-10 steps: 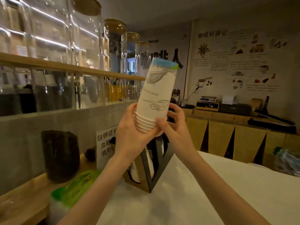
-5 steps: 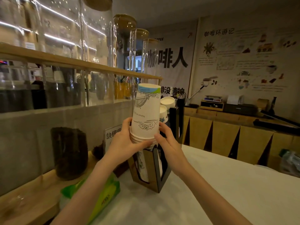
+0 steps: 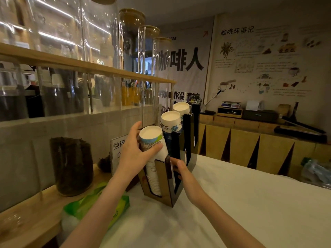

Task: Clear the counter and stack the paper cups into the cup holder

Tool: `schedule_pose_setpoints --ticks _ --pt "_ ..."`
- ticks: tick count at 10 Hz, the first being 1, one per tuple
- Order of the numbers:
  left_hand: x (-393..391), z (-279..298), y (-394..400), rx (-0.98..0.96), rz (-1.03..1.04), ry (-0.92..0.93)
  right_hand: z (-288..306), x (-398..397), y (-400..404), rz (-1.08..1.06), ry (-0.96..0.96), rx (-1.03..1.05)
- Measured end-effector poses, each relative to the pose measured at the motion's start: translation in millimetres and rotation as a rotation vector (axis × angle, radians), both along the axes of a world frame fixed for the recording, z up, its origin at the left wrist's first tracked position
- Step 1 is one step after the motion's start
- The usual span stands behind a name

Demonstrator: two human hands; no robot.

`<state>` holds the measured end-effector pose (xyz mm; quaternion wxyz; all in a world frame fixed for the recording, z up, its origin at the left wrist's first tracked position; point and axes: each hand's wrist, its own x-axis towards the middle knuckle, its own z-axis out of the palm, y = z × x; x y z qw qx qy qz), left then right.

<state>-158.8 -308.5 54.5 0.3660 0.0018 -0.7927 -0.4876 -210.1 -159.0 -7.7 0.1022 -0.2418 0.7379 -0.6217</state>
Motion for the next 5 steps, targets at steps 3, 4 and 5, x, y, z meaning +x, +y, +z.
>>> schedule_pose_setpoints --ticks 3,4,5 --pt "1 28 15 -0.34 0.158 -0.226 27 -1 27 -0.119 0.149 0.25" --pt "3 55 29 -0.455 0.183 -0.167 69 24 56 -0.23 0.402 0.108" --pt "4 85 50 -0.504 0.083 -0.049 115 58 97 -0.298 0.508 -0.189"
